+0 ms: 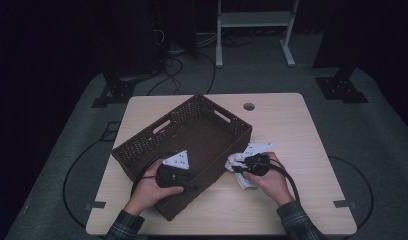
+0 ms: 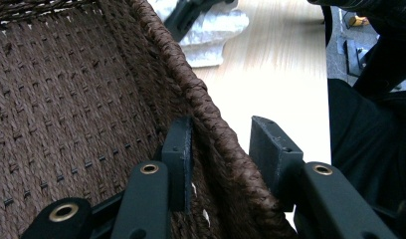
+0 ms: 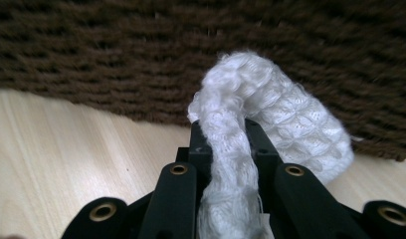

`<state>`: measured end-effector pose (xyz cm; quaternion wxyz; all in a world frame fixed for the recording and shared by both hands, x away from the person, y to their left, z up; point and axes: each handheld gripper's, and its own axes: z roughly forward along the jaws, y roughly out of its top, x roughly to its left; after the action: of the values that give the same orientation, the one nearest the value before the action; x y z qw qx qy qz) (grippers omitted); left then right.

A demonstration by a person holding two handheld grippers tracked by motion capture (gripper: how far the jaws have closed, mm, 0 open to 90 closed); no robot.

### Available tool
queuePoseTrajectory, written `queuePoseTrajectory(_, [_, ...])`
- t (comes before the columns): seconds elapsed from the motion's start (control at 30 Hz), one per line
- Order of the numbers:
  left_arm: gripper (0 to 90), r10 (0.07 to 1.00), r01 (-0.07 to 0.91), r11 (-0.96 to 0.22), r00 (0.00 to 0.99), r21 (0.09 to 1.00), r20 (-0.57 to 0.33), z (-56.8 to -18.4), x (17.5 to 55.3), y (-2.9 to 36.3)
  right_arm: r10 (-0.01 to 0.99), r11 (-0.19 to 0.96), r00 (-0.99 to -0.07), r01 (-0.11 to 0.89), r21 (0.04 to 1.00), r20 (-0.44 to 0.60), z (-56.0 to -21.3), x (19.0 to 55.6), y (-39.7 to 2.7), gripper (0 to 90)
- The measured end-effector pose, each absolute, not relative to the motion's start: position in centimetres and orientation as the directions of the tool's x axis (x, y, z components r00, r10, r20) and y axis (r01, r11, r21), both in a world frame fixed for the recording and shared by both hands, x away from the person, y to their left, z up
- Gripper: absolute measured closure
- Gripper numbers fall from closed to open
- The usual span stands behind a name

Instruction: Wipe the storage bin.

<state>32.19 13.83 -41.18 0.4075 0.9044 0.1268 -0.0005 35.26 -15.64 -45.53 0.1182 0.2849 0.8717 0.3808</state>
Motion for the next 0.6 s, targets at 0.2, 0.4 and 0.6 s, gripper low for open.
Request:
queuePoseTrajectory(0.2, [61.3,0.228,0.231,-0.636,0.968,0.737,-0.106,-41.2,32.2,13.8,0.597,0.521,-0.802,0.385,0.762,-0.003,-44.3,35.1,-16.2,77.3])
queuePoseTrajectory(0.4, [61.4,0.230,0.231,-0.635,0.967,0.737,-0.106,-41.2,32.2,13.8,0.603,0.474,-0.797,0.367,0.800,0.008,-43.0,34.8,-16.8,77.4])
queuePoseTrajectory(0.6, [61.4,0.228,0.232,-0.636,0.968,0.736,-0.107,-41.2,32.2,13.8,0.601,0.465,-0.799,0.339,0.818,-0.011,-42.0,34.4,-16.9,77.4])
